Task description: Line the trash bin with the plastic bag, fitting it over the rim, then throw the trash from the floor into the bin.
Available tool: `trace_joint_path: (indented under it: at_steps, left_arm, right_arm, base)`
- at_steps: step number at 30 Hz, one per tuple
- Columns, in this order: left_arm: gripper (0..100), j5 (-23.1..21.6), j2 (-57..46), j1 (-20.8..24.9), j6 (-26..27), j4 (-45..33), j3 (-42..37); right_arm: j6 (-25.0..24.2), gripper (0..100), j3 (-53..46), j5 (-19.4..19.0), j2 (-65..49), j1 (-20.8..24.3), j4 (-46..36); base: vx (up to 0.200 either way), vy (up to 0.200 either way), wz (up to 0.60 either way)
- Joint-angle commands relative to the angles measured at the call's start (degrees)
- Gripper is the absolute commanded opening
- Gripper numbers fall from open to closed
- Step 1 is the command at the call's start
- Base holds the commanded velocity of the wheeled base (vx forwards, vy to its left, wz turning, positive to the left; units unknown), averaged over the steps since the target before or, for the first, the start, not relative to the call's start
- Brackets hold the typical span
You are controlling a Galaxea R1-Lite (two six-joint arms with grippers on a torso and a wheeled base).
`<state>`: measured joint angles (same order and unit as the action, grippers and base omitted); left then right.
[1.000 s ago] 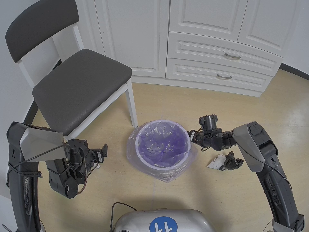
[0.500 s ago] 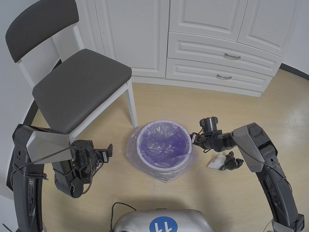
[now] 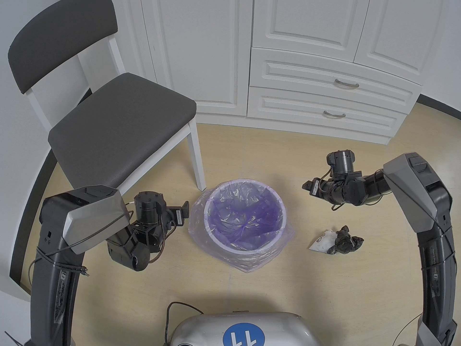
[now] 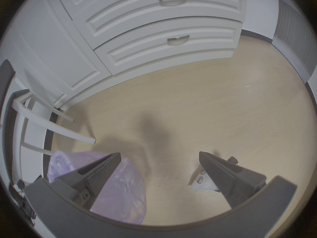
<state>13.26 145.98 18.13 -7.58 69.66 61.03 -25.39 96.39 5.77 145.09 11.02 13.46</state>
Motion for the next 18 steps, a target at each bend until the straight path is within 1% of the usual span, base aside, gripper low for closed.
trace_joint_path:
  at_steps: [1, 3, 5, 7, 8, 9, 10, 12, 13, 15, 16, 18]
  left_arm:
    - [100, -0.2, 7.7, 0.2, -0.1, -10.2, 14.0]
    - [100, -0.3, 10.1, 0.1, 0.1, -11.4, 16.7]
    - [100, -1.0, 12.1, -0.2, 0.3, -12.4, 19.8]
    - [100, -1.7, 13.4, -0.5, 0.5, -13.5, 22.2]
    - [100, -1.7, 13.4, -0.5, 0.5, -13.5, 22.2]
    - [100, -3.3, 13.6, -0.7, 0.8, -16.2, 24.1]
    - [100, -4.3, 13.5, -0.9, 0.9, -18.2, 25.0]
    - [100, -5.0, 13.5, -1.1, 0.9, -20.2, 26.0]
    - [100, -6.0, 13.7, -1.1, 0.9, -23.2, 28.4]
    - [100, -6.0, 13.7, -1.1, 0.9, -23.2, 28.4]
    - [100, -6.1, 14.7, -1.1, 1.1, -25.4, 31.3]
    - [100, -6.5, 16.0, -1.1, 1.9, -27.4, 34.1]
  right_arm:
    - [2.5, 100, -19.5, 2.1, -12.8, -1.0, 11.3]
    - [4.6, 100, -22.8, 2.1, -12.7, -0.8, 17.8]
    - [8.1, 100, -24.2, 2.2, -12.8, -0.8, 21.4]
    - [10.5, 100, -25.4, 2.8, -12.9, -0.8, 23.2]
    - [10.5, 100, -25.4, 2.8, -12.9, -0.8, 23.2]
    - [11.6, 100, -26.3, 4.2, -13.3, -0.7, 24.7]
    - [11.7, 100, -26.6, 4.7, -13.8, -0.6, 25.4]
    - [11.8, 100, -27.0, 4.9, -14.0, -0.6, 25.9]
    - [12.1, 100, -27.2, 4.8, -14.9, -0.7, 26.3]
    - [12.1, 100, -27.2, 4.8, -14.9, -0.7, 26.3]
    - [12.4, 100, -27.5, 4.7, -15.6, -1.2, 26.3]
    - [12.4, 100, -27.6, 4.6, -15.6, -1.4, 26.3]
  base:
    - [0.0, 0.0, 0.0]
    - [0.0, 0.0, 0.0]
    - [0.0, 0.0, 0.0]
    - [0.0, 0.0, 0.0]
    - [0.0, 0.0, 0.0]
    - [0.0, 0.0, 0.0]
    - [0.0, 0.0, 0.0]
    - [0.0, 0.0, 0.0]
    - [0.0, 0.0, 0.0]
    - [0.0, 0.0, 0.0]
    - [0.0, 0.0, 0.0]
    - [0.0, 0.0, 0.0]
